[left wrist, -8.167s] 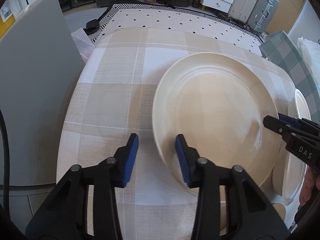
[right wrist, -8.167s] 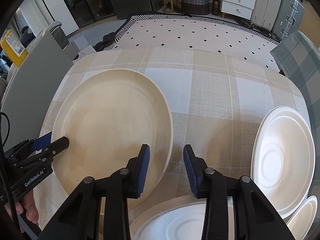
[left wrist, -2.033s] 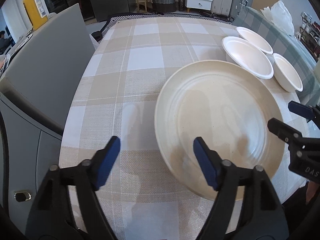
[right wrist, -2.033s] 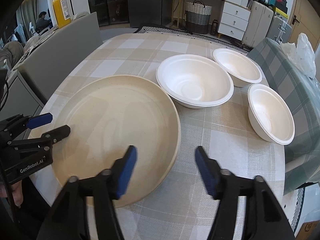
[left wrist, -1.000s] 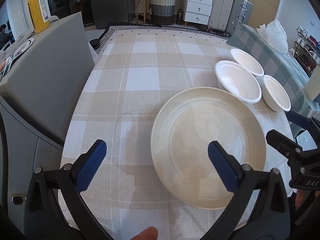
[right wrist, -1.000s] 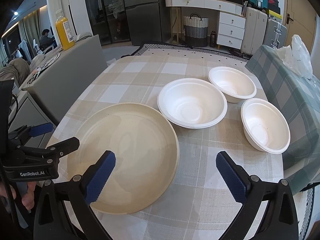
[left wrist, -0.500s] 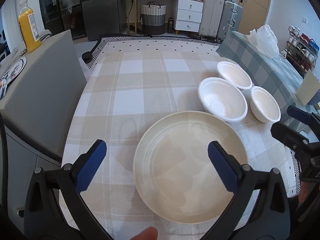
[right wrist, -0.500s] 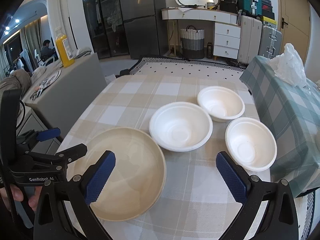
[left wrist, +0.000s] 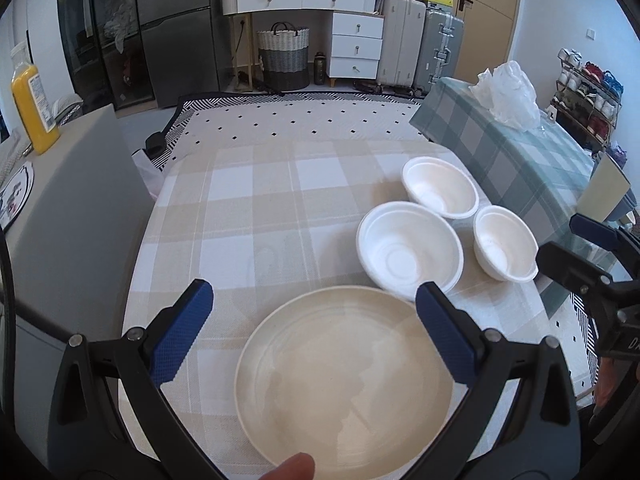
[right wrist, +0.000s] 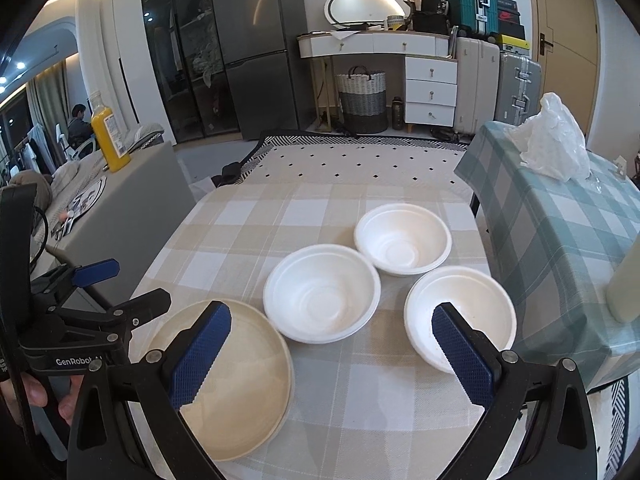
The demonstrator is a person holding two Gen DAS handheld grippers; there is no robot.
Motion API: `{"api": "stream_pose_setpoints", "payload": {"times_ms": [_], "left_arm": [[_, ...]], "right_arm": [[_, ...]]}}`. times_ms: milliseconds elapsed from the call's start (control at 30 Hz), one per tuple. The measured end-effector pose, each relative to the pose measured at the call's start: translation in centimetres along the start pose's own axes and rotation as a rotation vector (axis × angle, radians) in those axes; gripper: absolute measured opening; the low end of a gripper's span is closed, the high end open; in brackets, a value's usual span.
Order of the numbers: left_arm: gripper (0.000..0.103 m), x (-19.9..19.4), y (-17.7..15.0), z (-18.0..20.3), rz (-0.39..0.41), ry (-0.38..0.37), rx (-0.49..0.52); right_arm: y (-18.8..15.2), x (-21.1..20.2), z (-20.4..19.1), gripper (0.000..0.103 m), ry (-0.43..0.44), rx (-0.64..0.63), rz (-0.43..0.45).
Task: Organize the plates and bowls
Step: 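Withdraw both tools and move them toward the white bowls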
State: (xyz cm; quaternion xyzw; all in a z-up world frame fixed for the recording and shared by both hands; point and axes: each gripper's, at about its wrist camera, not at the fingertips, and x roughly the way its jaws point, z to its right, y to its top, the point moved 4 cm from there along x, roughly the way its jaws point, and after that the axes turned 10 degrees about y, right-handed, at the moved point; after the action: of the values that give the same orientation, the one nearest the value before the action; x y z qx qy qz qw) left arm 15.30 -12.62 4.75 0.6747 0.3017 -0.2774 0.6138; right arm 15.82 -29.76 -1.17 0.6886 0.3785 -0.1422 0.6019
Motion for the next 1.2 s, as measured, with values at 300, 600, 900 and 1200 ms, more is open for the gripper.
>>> {"api": "stream_pose_setpoints", "payload": {"times_ms": [300, 600, 900, 1200], "left_arm": [[0.101, 0.2, 4.8, 2.5, 0.033, -0.012, 0.026], [0.101, 1.2, 8.5, 5.2, 0.048, -0.026, 0.062], [0.101, 3.8, 11.4, 7.6, 0.044, -0.039, 0.086], [0.101, 7.6, 13.8, 10.2, 0.021, -0.046, 0.114]], "right_arm": [[3.4, -0.6, 2.6, 0.102, -0.031, 0.025, 0.044], [6.0, -0.2, 5.4, 0.102, -0.059, 0.059, 0.049], [7.6, 0.7, 8.3, 0.102, -0.09, 0.101, 0.05], [8.9, 2.0, 12.1, 0.102, -0.117, 0.168, 0.051]]}}
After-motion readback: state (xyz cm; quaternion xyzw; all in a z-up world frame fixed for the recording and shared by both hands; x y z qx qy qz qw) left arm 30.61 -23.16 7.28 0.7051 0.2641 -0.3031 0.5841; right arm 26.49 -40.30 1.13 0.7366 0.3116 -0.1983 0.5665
